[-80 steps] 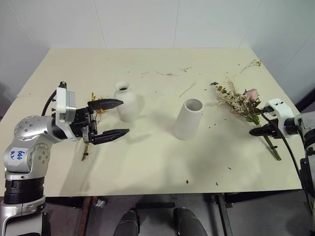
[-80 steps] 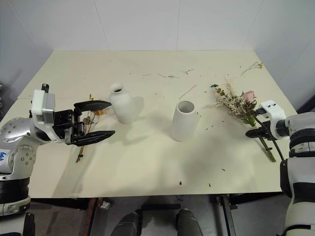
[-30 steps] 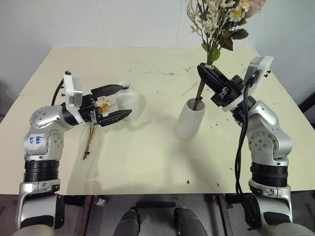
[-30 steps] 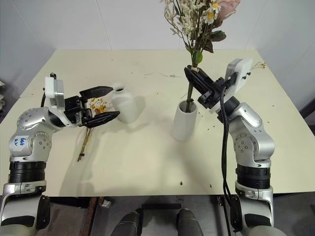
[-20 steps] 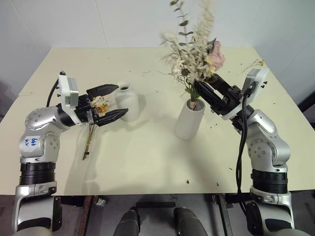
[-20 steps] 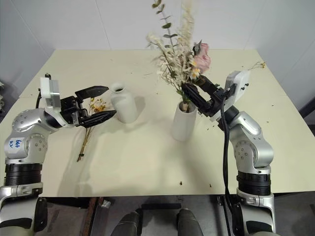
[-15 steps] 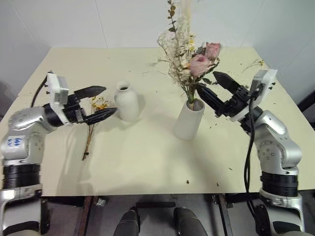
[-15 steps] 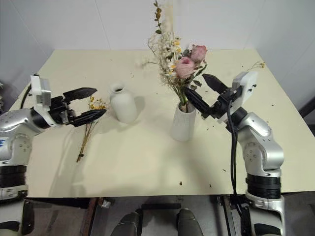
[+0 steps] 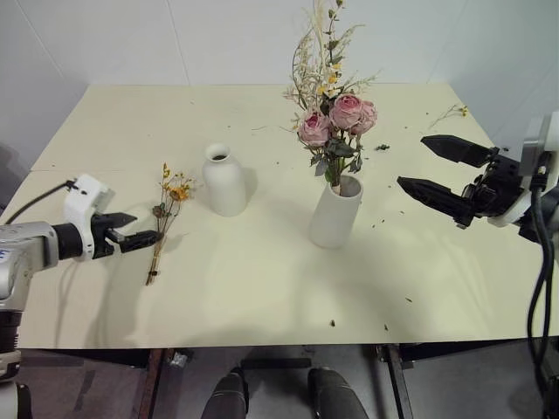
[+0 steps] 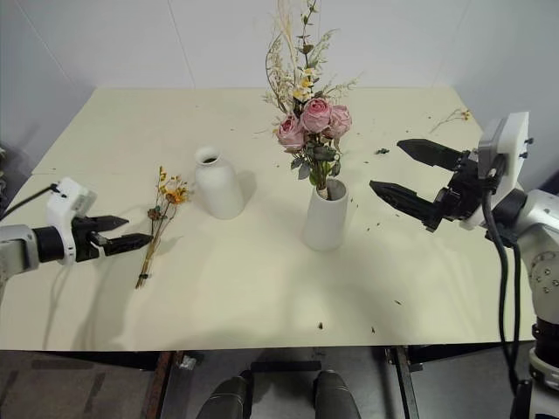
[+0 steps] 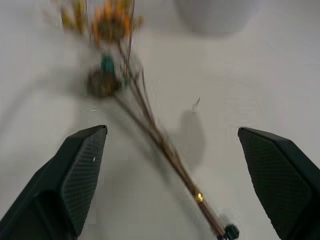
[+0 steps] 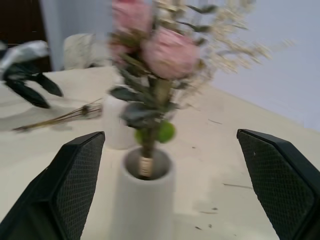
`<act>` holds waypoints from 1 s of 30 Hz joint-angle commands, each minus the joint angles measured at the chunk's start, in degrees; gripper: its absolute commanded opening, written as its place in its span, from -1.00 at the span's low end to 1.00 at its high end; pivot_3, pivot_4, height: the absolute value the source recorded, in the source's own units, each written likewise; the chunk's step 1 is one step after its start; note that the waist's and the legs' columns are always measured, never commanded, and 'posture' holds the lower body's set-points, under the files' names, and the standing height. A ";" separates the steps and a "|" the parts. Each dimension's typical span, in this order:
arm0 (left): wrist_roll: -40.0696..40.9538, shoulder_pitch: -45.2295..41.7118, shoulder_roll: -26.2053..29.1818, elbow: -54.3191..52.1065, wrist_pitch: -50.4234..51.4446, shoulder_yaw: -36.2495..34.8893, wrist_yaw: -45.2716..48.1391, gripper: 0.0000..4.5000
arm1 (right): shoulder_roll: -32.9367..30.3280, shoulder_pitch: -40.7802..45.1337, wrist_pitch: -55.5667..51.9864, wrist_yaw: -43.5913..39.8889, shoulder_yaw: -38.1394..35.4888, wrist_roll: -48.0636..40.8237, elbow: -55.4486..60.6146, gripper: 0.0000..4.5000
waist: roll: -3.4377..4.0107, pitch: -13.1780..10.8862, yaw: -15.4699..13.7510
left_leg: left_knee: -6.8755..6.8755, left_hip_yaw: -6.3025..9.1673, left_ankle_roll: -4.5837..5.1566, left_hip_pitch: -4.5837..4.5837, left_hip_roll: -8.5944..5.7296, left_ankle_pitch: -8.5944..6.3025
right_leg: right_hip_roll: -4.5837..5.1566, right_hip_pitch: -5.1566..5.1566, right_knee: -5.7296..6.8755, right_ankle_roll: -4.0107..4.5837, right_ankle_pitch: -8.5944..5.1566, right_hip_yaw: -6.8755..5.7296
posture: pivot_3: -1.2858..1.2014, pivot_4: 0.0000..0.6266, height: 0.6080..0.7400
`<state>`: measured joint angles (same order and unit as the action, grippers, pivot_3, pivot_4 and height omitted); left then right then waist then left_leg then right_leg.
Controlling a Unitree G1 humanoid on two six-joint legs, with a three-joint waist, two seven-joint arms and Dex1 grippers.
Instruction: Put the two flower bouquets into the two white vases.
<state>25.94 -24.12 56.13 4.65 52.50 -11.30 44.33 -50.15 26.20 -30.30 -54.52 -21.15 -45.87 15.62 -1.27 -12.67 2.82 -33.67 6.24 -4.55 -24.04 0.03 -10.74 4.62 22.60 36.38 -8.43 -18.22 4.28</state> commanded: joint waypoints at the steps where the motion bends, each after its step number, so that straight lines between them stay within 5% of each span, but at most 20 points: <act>1: -0.25 -1.42 -1.90 -3.98 6.18 1.55 -3.98 1.00 | -1.16 0.20 -0.63 0.48 -3.22 -3.38 5.40 0.98 | -0.01 0.00 -0.13 | 0.00 0.00 0.00 0.00 0.00 0.00 | 0.00 0.00 -0.01 0.00 0.00 -0.01 | 0.03 -0.52 1.00; 15: -1.61 -5.74 -8.60 -1.81 11.95 6.39 -7.83 1.00 | -0.20 -4.60 0.37 1.02 -3.92 -6.10 11.88 0.98 | -0.10 0.07 -1.54 | -0.17 -0.01 -0.01 0.00 -0.03 0.00 | 0.03 -0.14 -0.20 0.01 0.06 -0.02 | 0.03 -0.52 1.00; 18: -2.36 -6.68 -7.85 0.09 11.22 8.06 -6.47 0.73 | -0.31 -5.70 0.07 -1.26 -6.28 -8.71 9.67 1.00 | -0.07 0.08 -1.62 | -0.17 -0.02 0.03 0.01 -0.03 0.02 | 0.04 -0.17 -0.29 0.08 0.10 -0.02 | 0.03 -0.52 1.00; 30: -6.37 -9.99 -9.23 7.35 4.16 5.01 -9.92 -0.90 | -1.58 -11.66 2.26 -6.64 -7.46 -4.75 4.46 1.00 | -0.05 0.14 -1.57 | -0.14 -0.09 0.05 0.01 -0.02 0.03 | 0.06 -0.17 -0.39 -0.06 0.22 -0.02 | 0.03 -0.52 1.00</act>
<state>20.51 -33.49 46.88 11.35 57.61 -4.67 35.50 -51.84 14.73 -28.99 -61.25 -27.10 -50.25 18.90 -1.32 -12.53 1.25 -33.82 6.15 -4.50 -24.04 0.01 -10.70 4.68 22.43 35.97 -8.50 -17.98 4.27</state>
